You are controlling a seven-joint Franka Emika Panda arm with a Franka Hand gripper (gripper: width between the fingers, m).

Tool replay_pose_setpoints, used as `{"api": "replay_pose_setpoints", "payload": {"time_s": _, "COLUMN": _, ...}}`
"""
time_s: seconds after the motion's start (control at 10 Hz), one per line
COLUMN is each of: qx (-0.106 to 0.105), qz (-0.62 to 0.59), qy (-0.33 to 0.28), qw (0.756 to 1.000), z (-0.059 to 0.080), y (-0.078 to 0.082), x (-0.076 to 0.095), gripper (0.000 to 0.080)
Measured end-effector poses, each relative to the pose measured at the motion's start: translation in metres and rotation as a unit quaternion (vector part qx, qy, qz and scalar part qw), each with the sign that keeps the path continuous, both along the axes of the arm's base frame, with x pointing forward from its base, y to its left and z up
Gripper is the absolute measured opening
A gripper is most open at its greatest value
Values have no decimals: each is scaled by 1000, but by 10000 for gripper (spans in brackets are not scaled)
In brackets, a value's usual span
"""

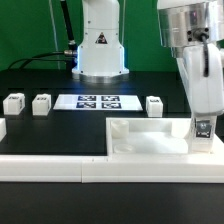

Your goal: Assemble square table

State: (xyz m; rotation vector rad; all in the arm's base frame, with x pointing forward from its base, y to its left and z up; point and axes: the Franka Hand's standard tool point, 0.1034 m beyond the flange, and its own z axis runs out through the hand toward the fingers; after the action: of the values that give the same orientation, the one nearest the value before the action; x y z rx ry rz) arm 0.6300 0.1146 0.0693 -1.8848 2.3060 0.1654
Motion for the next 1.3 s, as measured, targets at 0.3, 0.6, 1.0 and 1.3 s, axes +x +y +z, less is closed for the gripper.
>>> {"api": "replay_pose_setpoints", "payload": {"time_s": 0.3, "qx": -12, "qz": 124, "qy": -20, "qw": 992, "z": 0, "y": 2, "x": 0, "gripper": 543}}
{"api": "replay_pose_setpoints", "payload": {"time_s": 0.6, "qx": -18, "qz": 297, "qy": -47, "qw": 954, "z": 0, "y": 8, "x": -3, "gripper": 643}}
{"api": "replay_pose_setpoints", "payload": {"time_s": 1.0, "qx": -37, "qz": 501, "qy": -78, "qw": 861, "z": 0, "y": 7, "x": -2, "gripper": 649}}
{"api": "replay_pose_setpoints", "payload": {"time_s": 1.3, "qx": -44, "qz": 588, "qy": -93, "qw": 802, "z": 0, "y": 2, "x": 2, "gripper": 649}}
